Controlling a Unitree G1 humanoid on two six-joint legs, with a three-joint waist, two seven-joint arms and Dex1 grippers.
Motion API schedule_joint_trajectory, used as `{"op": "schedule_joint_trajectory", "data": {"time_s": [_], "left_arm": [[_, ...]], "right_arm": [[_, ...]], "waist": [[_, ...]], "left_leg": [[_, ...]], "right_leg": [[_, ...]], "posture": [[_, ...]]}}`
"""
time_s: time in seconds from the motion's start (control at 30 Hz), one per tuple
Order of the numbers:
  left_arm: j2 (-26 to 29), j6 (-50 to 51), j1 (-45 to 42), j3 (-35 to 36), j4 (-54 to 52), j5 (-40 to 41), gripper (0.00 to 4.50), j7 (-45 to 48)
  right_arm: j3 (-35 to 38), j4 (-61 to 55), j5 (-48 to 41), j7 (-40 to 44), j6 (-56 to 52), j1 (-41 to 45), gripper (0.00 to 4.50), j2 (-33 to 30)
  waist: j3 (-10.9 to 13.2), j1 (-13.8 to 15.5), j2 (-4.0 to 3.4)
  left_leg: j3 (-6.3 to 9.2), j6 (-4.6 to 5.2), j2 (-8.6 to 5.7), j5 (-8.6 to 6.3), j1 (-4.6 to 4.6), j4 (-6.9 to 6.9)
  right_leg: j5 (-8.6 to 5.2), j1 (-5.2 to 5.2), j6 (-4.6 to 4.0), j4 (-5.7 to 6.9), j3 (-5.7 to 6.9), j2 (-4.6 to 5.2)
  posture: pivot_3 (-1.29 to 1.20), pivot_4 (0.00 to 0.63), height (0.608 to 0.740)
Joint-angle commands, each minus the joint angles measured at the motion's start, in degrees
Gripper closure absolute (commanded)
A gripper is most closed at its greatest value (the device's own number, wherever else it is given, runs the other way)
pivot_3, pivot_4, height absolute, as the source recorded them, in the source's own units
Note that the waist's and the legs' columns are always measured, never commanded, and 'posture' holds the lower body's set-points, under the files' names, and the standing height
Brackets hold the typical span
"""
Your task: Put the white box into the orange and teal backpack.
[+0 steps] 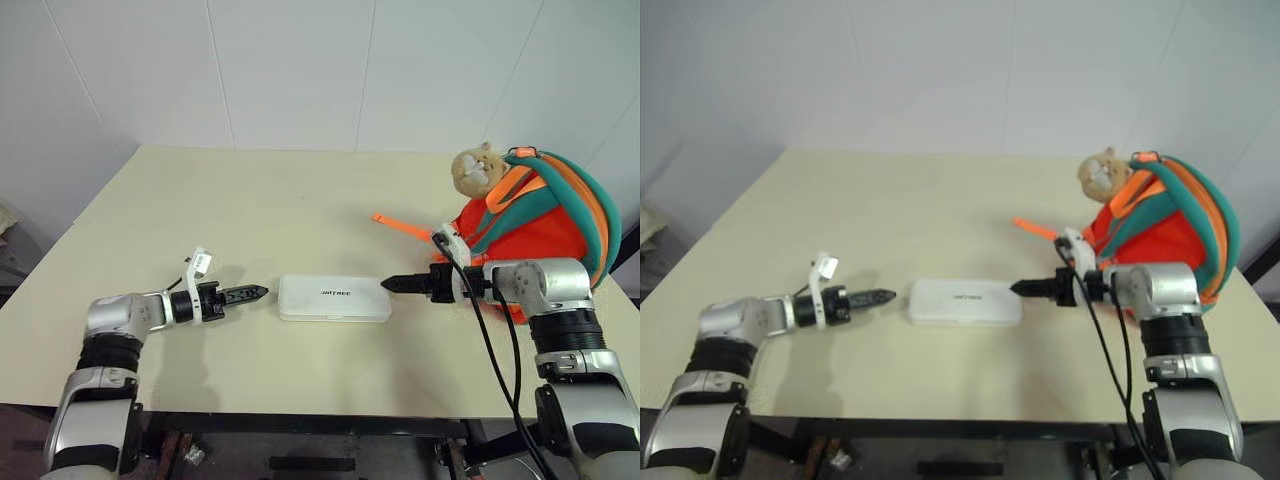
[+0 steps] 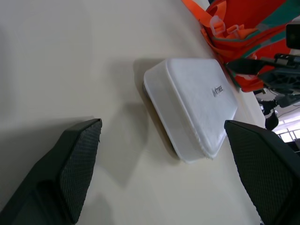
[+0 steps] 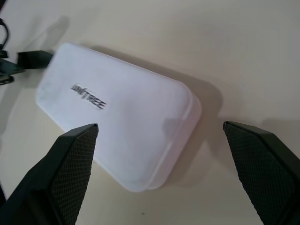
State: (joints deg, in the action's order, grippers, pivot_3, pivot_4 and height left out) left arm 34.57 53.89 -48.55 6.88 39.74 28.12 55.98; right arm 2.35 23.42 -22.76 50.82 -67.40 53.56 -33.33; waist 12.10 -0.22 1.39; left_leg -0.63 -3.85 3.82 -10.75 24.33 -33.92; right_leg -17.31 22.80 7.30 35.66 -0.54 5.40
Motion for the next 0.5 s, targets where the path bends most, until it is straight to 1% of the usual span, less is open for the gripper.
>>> {"op": "schedule_joint_trajectory", "data": {"time_s": [0.03,0.23,0.5], "left_arm": [[-1.6,0.7,-2.3,-0.6,3.5,-0.7,0.01,1.2],[-4.3,-0.2,-5.0,-0.7,8.1,-2.0,0.01,1.9],[-6.7,-1.9,-5.9,-1.6,11.2,-4.0,0.01,2.8]], "right_arm": [[-1.8,0.8,0.8,-1.4,-0.4,2.3,0.00,-0.1],[-1.9,0.6,-0.3,-1.2,-0.3,2.2,0.00,1.3],[-2.5,0.1,-0.5,-1.2,-0.1,2.3,0.00,3.5]], "waist": [[0.0,-0.1,0.00],[0.0,0.0,0.00],[0.0,0.1,0.00]], "left_leg": [[0.00,0.00,0.00,0.00,0.00,-0.01],[0.00,-0.01,0.00,0.01,0.00,-0.02],[0.00,-0.01,0.00,0.01,0.00,-0.04]], "right_leg": [[0.00,0.00,0.00,0.02,0.00,0.00],[0.00,0.00,0.02,0.04,0.00,0.00],[0.00,0.00,0.03,0.07,0.00,0.00]], "posture": [[0.00,0.150,0.740],[0.00,0.150,0.740],[0.00,0.150,0.740]]}}
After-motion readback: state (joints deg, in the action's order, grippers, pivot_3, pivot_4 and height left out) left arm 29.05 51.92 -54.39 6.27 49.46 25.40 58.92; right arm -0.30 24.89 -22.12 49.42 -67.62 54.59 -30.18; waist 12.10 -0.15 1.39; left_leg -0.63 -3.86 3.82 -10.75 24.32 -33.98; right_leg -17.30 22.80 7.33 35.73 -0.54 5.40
